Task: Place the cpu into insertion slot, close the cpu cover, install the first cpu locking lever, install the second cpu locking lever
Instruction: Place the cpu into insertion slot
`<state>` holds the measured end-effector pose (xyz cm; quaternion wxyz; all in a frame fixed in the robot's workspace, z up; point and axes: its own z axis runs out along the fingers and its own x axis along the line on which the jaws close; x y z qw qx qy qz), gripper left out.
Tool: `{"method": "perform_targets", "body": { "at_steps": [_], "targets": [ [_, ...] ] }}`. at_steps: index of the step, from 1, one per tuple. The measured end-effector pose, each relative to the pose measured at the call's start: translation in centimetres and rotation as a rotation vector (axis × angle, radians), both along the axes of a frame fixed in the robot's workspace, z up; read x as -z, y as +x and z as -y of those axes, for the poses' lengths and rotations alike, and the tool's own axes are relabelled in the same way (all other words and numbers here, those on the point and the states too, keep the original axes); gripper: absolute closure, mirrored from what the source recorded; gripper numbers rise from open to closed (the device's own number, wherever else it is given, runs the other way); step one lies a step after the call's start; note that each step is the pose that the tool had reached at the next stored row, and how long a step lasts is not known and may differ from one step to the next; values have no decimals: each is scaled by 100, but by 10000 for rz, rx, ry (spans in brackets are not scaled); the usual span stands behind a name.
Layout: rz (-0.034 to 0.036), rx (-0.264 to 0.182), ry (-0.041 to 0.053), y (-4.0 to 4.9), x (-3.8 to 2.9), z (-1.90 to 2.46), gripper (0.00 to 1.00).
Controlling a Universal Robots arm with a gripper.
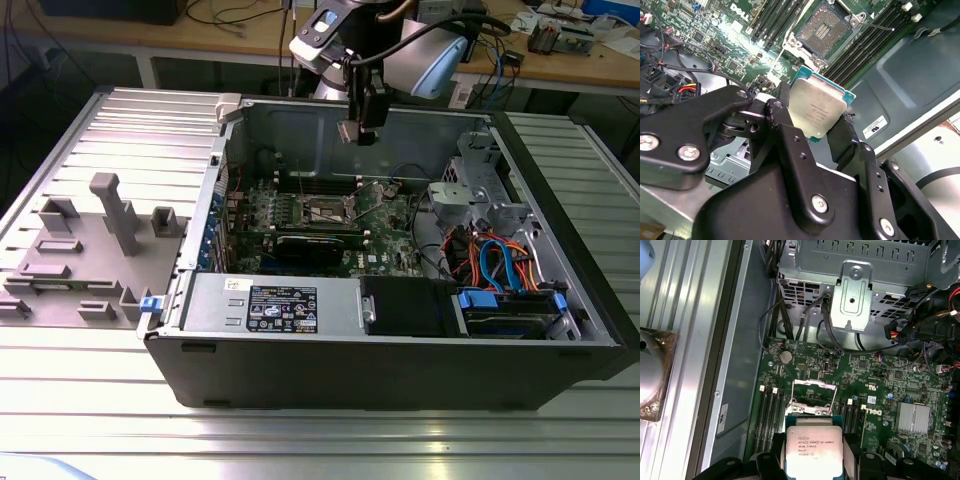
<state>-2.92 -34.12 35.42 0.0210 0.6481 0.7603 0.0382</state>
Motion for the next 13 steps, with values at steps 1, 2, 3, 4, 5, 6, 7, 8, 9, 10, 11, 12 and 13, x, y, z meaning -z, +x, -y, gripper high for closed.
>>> {"method": "perform_targets", "body": {
  "at_steps": [1, 2, 3, 4, 5, 6, 7, 8, 9, 10, 11, 12, 13],
  "targets": [
    [0, 0, 0, 0, 0, 0, 46],
    [0, 0, 0, 0, 0, 0, 46],
    [0, 1, 0, 0, 0, 0, 46],
    [0, 2, 0, 0, 0, 0, 46],
    [0, 10, 0, 0, 0, 0, 46],
    [0, 30, 0, 0, 1, 0, 46],
    [0, 71, 1, 0, 2, 0, 46],
    [1, 173, 1, 0, 4, 0, 46],
    [1, 356, 1, 0, 7, 0, 46],
    [0, 546, 0, 0, 8, 0, 46],
    [0, 671, -1, 0, 9, 0, 46],
    [-1, 764, 0, 0, 9, 0, 46],
    [0, 786, 0, 0, 9, 0, 46]
  ]
}}
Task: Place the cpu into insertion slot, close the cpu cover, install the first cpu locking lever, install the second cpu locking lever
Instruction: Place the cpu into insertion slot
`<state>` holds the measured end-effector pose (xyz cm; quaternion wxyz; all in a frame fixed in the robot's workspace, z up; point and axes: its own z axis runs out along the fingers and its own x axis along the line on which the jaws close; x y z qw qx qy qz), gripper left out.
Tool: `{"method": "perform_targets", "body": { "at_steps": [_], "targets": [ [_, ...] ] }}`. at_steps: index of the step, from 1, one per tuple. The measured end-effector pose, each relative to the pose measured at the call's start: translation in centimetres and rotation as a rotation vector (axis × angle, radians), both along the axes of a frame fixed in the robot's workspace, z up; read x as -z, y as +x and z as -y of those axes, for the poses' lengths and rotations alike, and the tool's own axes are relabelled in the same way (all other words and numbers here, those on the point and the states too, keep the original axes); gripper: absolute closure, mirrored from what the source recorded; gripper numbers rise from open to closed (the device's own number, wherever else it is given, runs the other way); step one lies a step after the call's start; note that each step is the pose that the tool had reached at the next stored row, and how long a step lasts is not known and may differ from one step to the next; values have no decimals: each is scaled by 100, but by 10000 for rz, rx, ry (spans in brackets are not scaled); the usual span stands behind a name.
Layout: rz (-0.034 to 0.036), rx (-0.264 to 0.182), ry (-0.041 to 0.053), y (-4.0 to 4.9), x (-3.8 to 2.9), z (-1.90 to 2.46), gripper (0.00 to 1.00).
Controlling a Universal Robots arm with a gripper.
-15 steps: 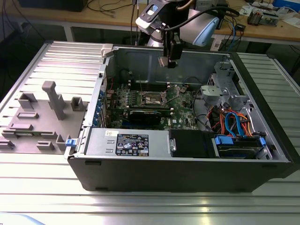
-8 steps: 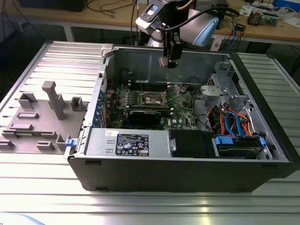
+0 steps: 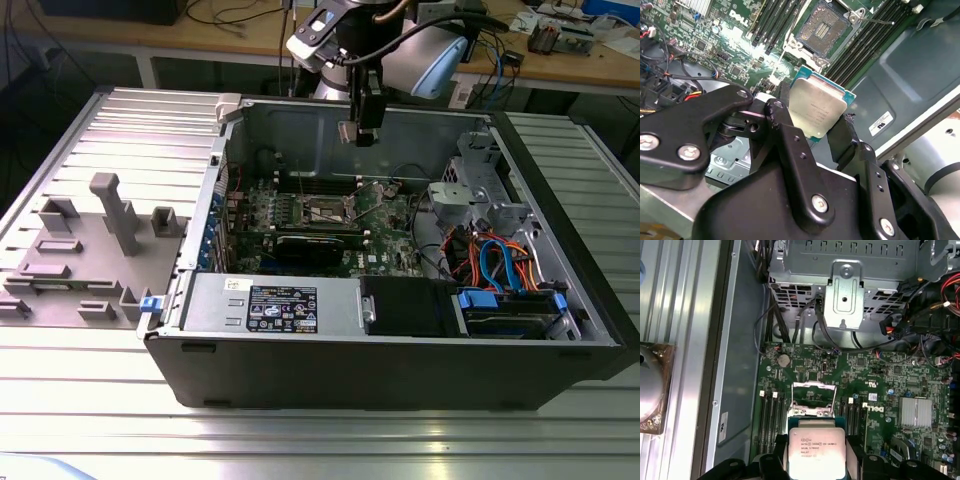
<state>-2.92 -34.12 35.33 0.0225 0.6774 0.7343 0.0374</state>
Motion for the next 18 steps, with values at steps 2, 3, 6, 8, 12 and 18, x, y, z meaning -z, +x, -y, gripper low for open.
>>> {"method": "perform_targets", "body": {
  "at_steps": [2, 3, 6, 8, 12, 18],
  "targets": [
    [0, 2, 0, 0, 0, 0, 46],
    [0, 2, 1, 0, 1, 0, 46],
    [0, 3, 0, 0, 0, 0, 46],
    [0, 3, 0, 0, 1, 0, 46],
    [1, 4, 1, 0, 1, 0, 46],
    [1, 359, -17, 0, 43, 0, 46]
  ]
}}
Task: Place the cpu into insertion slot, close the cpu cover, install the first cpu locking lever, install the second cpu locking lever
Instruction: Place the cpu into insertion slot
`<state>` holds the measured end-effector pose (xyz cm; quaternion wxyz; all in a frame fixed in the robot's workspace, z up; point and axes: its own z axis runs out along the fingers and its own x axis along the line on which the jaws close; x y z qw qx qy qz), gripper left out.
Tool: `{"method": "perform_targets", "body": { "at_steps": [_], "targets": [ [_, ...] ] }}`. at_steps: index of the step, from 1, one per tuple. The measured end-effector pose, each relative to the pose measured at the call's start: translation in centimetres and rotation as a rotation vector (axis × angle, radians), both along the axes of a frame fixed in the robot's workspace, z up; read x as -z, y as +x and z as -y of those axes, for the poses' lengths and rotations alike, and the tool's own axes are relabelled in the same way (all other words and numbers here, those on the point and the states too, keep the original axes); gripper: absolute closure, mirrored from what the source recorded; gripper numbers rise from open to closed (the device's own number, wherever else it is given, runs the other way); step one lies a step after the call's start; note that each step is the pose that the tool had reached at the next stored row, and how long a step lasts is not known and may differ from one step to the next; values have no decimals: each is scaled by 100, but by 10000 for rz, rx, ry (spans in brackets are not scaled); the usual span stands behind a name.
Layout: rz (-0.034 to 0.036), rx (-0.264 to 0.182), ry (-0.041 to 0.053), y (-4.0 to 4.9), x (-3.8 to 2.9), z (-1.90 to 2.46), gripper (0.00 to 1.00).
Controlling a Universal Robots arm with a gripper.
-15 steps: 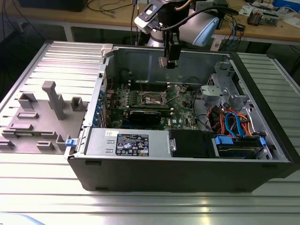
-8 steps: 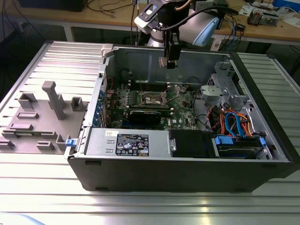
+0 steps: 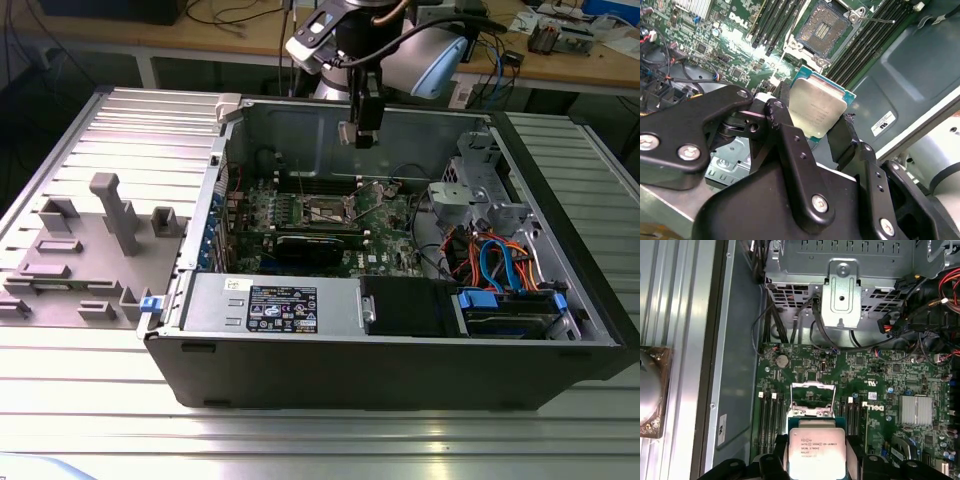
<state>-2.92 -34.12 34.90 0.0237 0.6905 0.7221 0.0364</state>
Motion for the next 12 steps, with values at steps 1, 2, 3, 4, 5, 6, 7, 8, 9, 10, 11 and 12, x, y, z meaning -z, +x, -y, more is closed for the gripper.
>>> {"method": "perform_targets", "body": {
  "at_steps": [1, 2, 3, 4, 5, 6, 7, 8, 9, 10, 11, 12],
  "targets": [
    [-1, 116, -1, 0, 15, 0, 46],
    [-1, 213, -1, 0, 27, 0, 46],
    [-2, 340, -2, 0, 43, 0, 46],
    [-3, 420, -2, 0, 54, 0, 46],
    [-4, 553, -3, 0, 69, 0, 46],
    [-8, 696, -3, 0, 81, 0, 46],
    [-9, 791, -2, 0, 88, 0, 46],
    [-10, 830, -3, 0, 89, 0, 46],
    [-10, 833, -4, 0, 89, 0, 46],
    [-9, 834, -3, 0, 90, 0, 46],
    [-9, 835, -2, 0, 90, 0, 46],
    [-9, 835, -2, 0, 90, 0, 46]
  ]
}}
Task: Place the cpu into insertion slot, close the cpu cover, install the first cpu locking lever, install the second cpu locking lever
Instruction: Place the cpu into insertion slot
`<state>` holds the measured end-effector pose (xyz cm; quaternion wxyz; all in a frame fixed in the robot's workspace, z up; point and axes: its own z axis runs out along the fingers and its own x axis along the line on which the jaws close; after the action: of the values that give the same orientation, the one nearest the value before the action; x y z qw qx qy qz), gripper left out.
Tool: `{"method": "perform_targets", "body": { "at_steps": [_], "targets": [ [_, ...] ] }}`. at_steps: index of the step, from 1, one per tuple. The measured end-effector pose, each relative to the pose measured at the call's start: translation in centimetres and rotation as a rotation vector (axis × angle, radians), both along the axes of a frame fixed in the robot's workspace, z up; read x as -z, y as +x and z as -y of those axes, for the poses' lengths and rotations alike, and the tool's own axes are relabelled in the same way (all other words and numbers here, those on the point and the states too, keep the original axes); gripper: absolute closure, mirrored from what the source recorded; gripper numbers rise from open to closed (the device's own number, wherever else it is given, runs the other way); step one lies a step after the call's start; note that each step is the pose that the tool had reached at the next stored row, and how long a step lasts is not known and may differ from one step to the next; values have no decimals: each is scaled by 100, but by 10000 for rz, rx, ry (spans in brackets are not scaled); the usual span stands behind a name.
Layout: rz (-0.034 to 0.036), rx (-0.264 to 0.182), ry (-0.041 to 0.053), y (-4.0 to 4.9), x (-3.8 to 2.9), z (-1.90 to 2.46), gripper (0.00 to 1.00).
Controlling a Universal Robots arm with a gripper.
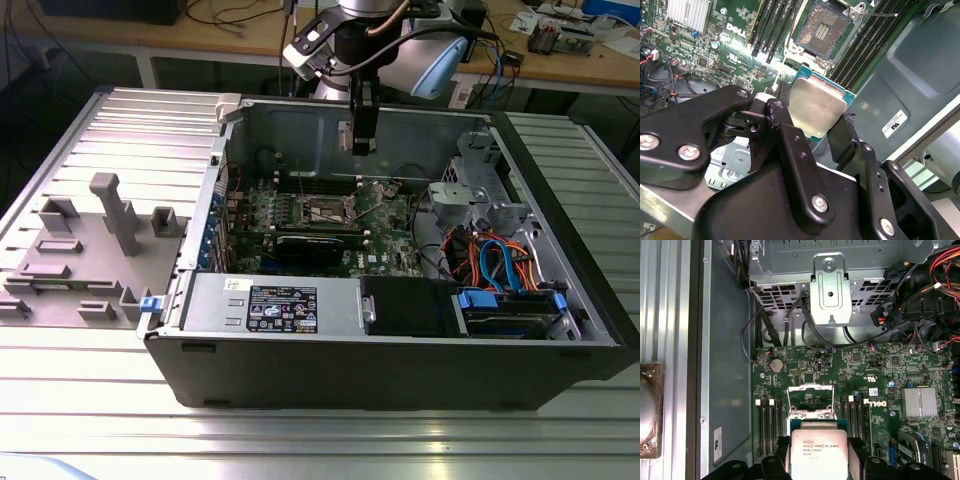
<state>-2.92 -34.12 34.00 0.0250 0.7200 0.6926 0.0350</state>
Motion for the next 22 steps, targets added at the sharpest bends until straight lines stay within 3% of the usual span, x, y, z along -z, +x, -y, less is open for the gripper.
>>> {"method": "perform_targets", "body": {
  "at_steps": [22],
  "targets": [
    [-11, 29, -32, 0, 40, 0, 46]
  ]
}}
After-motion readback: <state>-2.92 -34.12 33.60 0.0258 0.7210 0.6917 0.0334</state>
